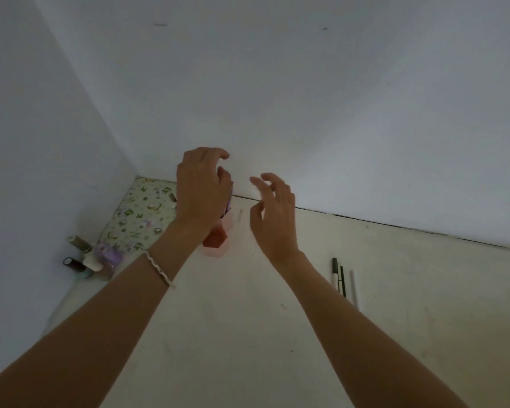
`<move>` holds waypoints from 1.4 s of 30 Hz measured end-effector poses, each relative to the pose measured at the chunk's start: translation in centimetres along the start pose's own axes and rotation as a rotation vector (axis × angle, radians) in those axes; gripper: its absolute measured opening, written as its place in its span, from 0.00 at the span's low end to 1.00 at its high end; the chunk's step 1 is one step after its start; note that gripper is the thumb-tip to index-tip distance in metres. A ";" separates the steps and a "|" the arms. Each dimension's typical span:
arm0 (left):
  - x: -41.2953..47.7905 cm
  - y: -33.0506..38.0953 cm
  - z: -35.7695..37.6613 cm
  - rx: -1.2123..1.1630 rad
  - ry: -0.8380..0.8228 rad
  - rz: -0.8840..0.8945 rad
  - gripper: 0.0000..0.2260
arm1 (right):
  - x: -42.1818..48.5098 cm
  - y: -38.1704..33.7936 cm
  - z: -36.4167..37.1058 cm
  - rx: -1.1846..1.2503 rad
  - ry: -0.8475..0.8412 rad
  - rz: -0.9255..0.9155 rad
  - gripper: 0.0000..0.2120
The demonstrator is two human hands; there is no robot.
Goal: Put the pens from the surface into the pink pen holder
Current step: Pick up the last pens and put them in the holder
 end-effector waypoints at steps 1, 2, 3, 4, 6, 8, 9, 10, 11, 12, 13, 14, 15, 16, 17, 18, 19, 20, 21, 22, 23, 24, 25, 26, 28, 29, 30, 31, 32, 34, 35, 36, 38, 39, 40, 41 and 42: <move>-0.9 1.0 0.7 -0.017 -0.020 0.027 0.11 | -0.1 1.1 -1.2 0.002 0.042 0.043 0.23; -2.1 2.2 1.9 -0.038 -0.067 0.050 0.11 | -0.4 2.3 -2.5 0.007 0.073 0.084 0.23; -3.4 3.4 3.6 -0.047 -0.139 0.063 0.10 | -0.7 3.6 -4.0 0.015 0.102 0.124 0.22; -4.9 4.3 5.6 -0.034 -0.225 0.063 0.10 | -1.2 4.8 -5.2 0.025 0.125 0.161 0.22; -8.3 5.9 9.9 0.040 -0.387 0.046 0.11 | -2.5 7.1 -7.8 0.024 0.157 0.227 0.20; -11.9 7.1 13.7 0.093 -0.523 -0.013 0.11 | -4.2 9.2 -10.4 0.005 0.177 0.288 0.17; -13.6 7.4 15.4 0.111 -0.593 -0.056 0.11 | -5.0 10.0 -11.4 -0.005 0.189 0.310 0.17; -15.0 7.5 16.9 0.123 -0.659 -0.105 0.12 | -5.8 10.7 -12.4 -0.010 0.197 0.332 0.16; -16.4 7.8 18.3 0.122 -0.718 -0.153 0.13 | -6.8 11.5 -13.5 -0.017 0.198 0.357 0.16; -17.4 7.8 19.4 0.110 -0.764 -0.205 0.14 | -7.6 12.1 -14.2 -0.021 0.190 0.384 0.16; -18.3 7.9 20.2 0.096 -0.798 -0.248 0.15 | -8.6 12.8 -15.1 -0.031 0.178 0.403 0.16; -18.9 7.8 20.7 0.089 -0.814 -0.282 0.15 | -9.4 13.3 -15.7 -0.038 0.163 0.418 0.15; -19.5 8.0 21.3 0.092 -0.824 -0.301 0.16 | -10.2 13.9 -16.4 -0.045 0.151 0.432 0.15; -19.9 7.8 21.6 0.100 -0.829 -0.315 0.16 | -11.0 14.3 -17.0 -0.045 0.141 0.449 0.15; -20.4 7.7 22.0 0.108 -0.837 -0.327 0.17 | -11.8 14.7 -17.5 -0.043 0.134 0.471 0.15; -20.8 7.6 22.3 0.117 -0.846 -0.341 0.17 | -12.5 15.1 -17.9 -0.038 0.130 0.495 0.15; -21.1 7.5 22.5 0.130 -0.855 -0.348 0.17 | -13.1 15.5 -18.1 -0.029 0.130 0.520 0.15; -21.4 7.4 22.6 0.145 -0.860 -0.347 0.17 | -13.8 15.8 -18.3 -0.019 0.131 0.543 0.16; -21.6 7.5 22.6 0.157 -0.856 -0.341 0.17 | -14.3 16.0 -18.3 -0.007 0.130 0.563 0.16; -21.7 7.6 22.6 0.166 -0.843 -0.329 0.17 | -14.8 16.1 -18.2 0.002 0.125 0.577 0.16; -21.7 7.9 22.6 0.180 -0.825 -0.310 0.17 | -15.2 16.2 -18.0 0.008 0.113 0.586 0.16; -21.8 8.2 22.5 0.202 -0.806 -0.283 0.18 | -15.5 16.1 -17.7 0.012 0.100 0.591 0.16; -21.8 8.6 22.5 0.227 -0.788 -0.257 0.20 | -15.8 16.1 -17.5 0.017 0.086 0.592 0.16; -21.8 8.8 22.5 0.251 -0.780 -0.236 0.23 | -16.0 16.0 -17.3 0.024 0.074 0.594 0.16; -21.2 8.9 22.3 0.266 -0.769 -0.203 0.25 | -16.4 15.9 -17.0 0.042 0.049 0.597 0.17; -20.6 8.8 22.0 0.250 -0.760 -0.202 0.25 | -16.6 16.0 -17.0 0.050 0.029 0.599 0.17; -19.5 8.6 21.6 0.229 -0.747 -0.200 0.26 | -16.6 16.2 -16.8 0.057 0.007 0.612 0.17; -18.4 8.3 21.1 0.206 -0.737 -0.202 0.28 | -16.8 16.5 -16.6 0.055 -0.028 0.633 0.16; -17.1 8.1 20.4 0.182 -0.723 -0.206 0.31 | -16.9 16.7 -16.3 0.046 -0.074 0.654 0.15; -14.9 8.1 19.2 0.107 -0.707 -0.213 0.35 | -17.5 17.1 -15.2 0.011 -0.174 0.706 0.13; -14.1 8.2 18.7 0.050 -0.706 -0.222 0.36 | -17.8 17.1 -14.4 0.001 -0.222 0.731 0.14; -13.5 8.4 18.1 -0.009 -0.708 -0.224 0.37 | -18.1 17.0 -13.6 -0.003 -0.270 0.753 0.15; -12.6 9.2 17.3 -0.088 -0.699 -0.194 0.36 | -18.7 16.8 -11.9 -0.022 -0.363 0.783 0.20; -12.2 9.4 16.8 -0.101 -0.684 -0.168 0.35 | -19.0 16.7 -11.1 -0.047 -0.407 0.784 0.21; -12.0 9.6 16.4 -0.103 -0.662 -0.146 0.34 | -19.2 16.6 -10.4 -0.083 -0.451 0.772 0.23; -11.7 9.5 15.9 -0.103 -0.638 -0.137 0.32 | -19.3 16.4 -9.8 -0.122 -0.496 0.753 0.24; -11.4 9.3 15.4 -0.110 -0.616 -0.141 0.32 | -19.6 16.4 -9.3 -0.154 -0.534 0.738 0.25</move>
Point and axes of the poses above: each hand's wrist, its own x-axis towards the middle knuckle, its own z-axis out of the palm, y = z × x, the point moved 8 cm from there along x, towards the middle knuckle, and after that the axes turned 10 degrees about -z, right-handed, at the moved point
